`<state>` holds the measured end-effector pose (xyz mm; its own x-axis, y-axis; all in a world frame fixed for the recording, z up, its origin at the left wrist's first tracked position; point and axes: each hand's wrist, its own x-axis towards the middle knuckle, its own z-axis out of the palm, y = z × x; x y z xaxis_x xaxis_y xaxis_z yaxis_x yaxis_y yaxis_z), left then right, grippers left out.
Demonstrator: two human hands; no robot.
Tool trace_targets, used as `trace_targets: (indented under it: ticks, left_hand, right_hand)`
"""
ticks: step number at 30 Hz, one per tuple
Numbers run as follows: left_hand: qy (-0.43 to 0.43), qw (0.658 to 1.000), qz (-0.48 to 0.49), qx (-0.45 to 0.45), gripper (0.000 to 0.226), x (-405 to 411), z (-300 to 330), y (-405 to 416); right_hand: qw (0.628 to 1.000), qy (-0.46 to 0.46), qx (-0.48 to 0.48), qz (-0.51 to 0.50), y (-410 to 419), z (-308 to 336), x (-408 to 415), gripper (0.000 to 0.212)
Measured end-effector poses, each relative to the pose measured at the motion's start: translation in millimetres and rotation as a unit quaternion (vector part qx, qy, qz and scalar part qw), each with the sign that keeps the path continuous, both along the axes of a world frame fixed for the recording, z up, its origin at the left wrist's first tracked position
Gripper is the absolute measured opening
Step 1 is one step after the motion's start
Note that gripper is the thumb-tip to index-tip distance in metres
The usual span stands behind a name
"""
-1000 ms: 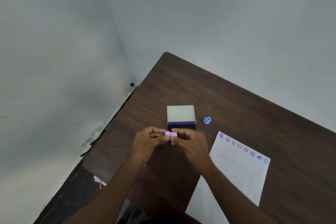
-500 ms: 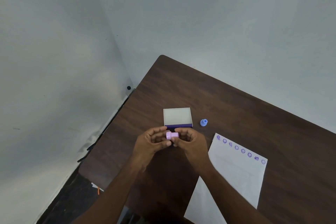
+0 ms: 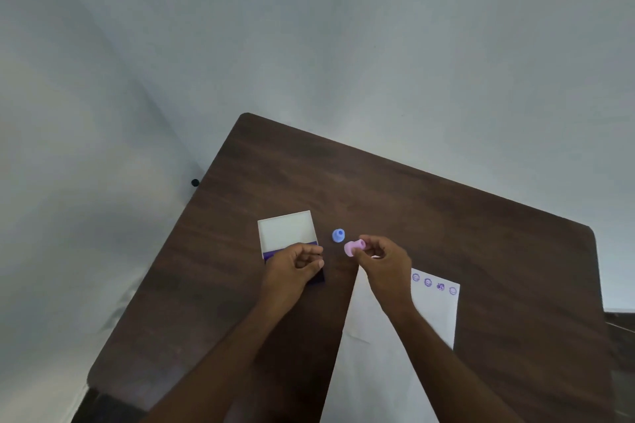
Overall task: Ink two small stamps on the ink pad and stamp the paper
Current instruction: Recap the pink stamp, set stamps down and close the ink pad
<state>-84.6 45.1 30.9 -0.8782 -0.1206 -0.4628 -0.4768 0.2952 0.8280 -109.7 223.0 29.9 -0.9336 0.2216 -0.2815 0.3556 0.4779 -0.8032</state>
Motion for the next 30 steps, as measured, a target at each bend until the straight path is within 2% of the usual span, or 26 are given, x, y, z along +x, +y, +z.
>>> trace_targets:
  ticks: [4,10,14,30]
  left_hand:
    - [-0.002,1.000,-0.018,-0.019,0.026,-12,-2,21]
    - [-0.018,1.000,-0.008,-0.009,0.034,-20,-8,34]
    - [-0.028,0.999,-0.018,-0.008,0.035,-22,-12,37]
    - [-0.030,0.999,-0.010,-0.023,0.034,-24,-14,40]
  right_hand:
    - [0.997,0.004,0.068,0.018,11,-17,-14,0.007]
    - [0.988,0.032,0.122,0.089,9,-31,-30,0.030]
    - [0.987,-0.018,0.122,0.101,4,-40,-36,0.029]
    - [0.984,-0.025,0.147,0.097,-2,-51,-30,0.026]
